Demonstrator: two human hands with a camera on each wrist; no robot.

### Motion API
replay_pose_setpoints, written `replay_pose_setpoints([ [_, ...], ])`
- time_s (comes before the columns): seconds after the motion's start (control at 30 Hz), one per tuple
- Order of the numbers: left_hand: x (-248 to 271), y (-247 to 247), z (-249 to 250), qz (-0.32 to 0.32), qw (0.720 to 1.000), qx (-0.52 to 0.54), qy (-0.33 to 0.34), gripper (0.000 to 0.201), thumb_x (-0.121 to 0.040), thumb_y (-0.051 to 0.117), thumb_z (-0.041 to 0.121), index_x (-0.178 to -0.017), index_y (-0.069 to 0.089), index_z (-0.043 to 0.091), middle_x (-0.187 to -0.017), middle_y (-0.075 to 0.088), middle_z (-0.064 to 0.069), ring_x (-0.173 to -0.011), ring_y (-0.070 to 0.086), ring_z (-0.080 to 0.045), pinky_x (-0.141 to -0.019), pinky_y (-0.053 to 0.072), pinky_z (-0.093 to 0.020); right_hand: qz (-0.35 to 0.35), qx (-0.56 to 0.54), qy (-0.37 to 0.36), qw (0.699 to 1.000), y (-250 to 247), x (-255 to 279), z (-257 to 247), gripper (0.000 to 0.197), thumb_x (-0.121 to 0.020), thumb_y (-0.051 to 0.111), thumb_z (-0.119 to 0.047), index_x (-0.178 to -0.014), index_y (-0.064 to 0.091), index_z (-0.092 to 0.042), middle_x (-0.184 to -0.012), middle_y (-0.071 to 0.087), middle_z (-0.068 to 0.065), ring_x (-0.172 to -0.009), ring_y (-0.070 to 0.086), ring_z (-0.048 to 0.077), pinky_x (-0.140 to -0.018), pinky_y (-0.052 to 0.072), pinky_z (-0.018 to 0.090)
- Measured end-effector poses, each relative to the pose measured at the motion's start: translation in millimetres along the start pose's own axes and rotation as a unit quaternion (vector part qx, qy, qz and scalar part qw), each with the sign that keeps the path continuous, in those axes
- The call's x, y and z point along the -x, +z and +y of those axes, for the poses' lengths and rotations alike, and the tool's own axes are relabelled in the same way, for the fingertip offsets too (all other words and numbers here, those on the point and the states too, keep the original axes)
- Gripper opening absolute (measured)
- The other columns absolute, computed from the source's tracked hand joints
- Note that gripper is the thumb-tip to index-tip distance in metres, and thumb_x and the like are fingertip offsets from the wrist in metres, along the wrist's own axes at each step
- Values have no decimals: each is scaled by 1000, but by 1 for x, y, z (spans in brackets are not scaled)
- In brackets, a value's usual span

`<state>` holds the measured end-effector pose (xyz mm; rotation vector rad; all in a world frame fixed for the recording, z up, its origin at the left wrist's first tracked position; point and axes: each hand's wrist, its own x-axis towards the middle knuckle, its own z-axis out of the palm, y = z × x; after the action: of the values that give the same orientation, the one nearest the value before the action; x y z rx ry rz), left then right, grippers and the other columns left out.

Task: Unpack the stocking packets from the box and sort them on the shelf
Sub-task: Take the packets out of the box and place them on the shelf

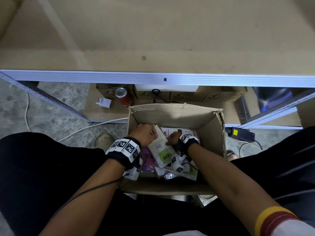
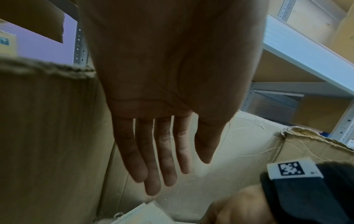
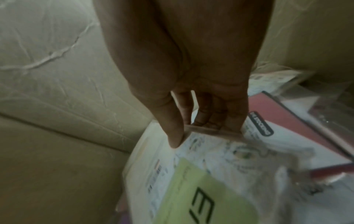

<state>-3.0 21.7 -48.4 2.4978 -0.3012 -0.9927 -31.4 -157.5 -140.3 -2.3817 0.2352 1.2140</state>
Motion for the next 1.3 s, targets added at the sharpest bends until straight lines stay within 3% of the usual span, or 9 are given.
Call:
replay_pose_setpoints([
  [0.07, -2, 2, 1, 0, 1000, -2, 3, 10, -95, 61, 28, -89, 68, 23, -101, 65, -4, -101, 61, -20, -83, 47, -27, -1, -6, -4, 1000, -13, 11, 4, 44, -91, 63, -41, -119, 68, -8, -133, 60, 9, -121, 56, 28, -109, 39, 39],
  [0.23, -13, 18, 4, -32, 997, -70, 0, 25, -94, 59, 21, -110, 73, 8, -120, 69, -10, -114, 61, -30, -101, 48, -36, 18, -7, 1, 1000, -59, 34, 23, 35, -86, 74, -27, -115, 70, -7, -125, 65, 10, -108, 60, 27, -91, 49, 33],
  [0.5, -50, 69, 3, -99, 985, -136, -33, 33, -98, 51, 17, -121, 66, -1, -131, 63, -15, -121, 58, -30, -106, 44, -37, 135, 19, -11, 991, -87, 64, 36, 12, -81, 72, -7, -90, 72, -16, -106, 71, 7, -99, 66, 25, -86, 55, 33],
  [0.63, -73, 94, 7, -58, 986, -150, -37, 35, -97, 50, 20, -126, 64, 5, -135, 57, -18, -129, 50, -35, -111, 37, -43, 172, 17, -16, 985, -87, 73, 40, 17, -80, 65, -5, -81, 68, -22, -100, 67, 4, -89, 65, 23, -83, 57, 37],
  [0.77, -96, 105, 1, 21, 984, -175, -19, 51, -96, 52, 24, -143, 45, 7, -148, 40, -21, -138, 37, -38, -115, 30, -47, 199, 13, -25, 980, -79, 81, 51, 18, -78, 63, -3, -76, 65, -21, -91, 68, 0, -85, 66, 21, -81, 57, 36],
  [0.83, -104, 108, -10, 20, 981, -188, -33, 52, -98, 48, 22, -147, 39, 8, -151, 38, -20, -140, 36, -37, -117, 28, -47, 196, 2, -29, 980, -78, 86, 57, 17, -80, 65, -5, -76, 64, -22, -91, 68, -2, -84, 65, 19, -80, 57, 36],
  [0.93, -107, 110, -24, -36, 980, -186, -55, 55, -95, 57, 19, -145, 38, 6, -147, 45, -21, -138, 41, -38, -115, 32, -46, 197, -31, -47, 979, -83, 87, 60, 24, -81, 71, -11, -70, 58, -27, -89, 66, -5, -83, 62, 14, -76, 52, 29],
  [1.07, -102, 104, -34, -23, 969, -241, -47, 77, -81, 76, 35, -145, 38, 14, -143, 50, -15, -133, 46, -37, -109, 40, -47, 201, -32, -56, 977, -87, 83, 53, 29, -83, 71, -11, -66, 56, -30, -85, 65, -8, -80, 62, 12, -72, 51, 25],
  [1.3, -86, 106, -37, -3, 960, -280, 12, 53, -81, 75, 32, -128, 60, 14, -132, 57, -12, -124, 54, -33, -104, 45, -45, 191, -47, -51, 979, -87, 84, 51, 26, -81, 74, -12, -71, 58, -29, -80, 63, -13, -79, 62, 8, -66, 45, 21],
])
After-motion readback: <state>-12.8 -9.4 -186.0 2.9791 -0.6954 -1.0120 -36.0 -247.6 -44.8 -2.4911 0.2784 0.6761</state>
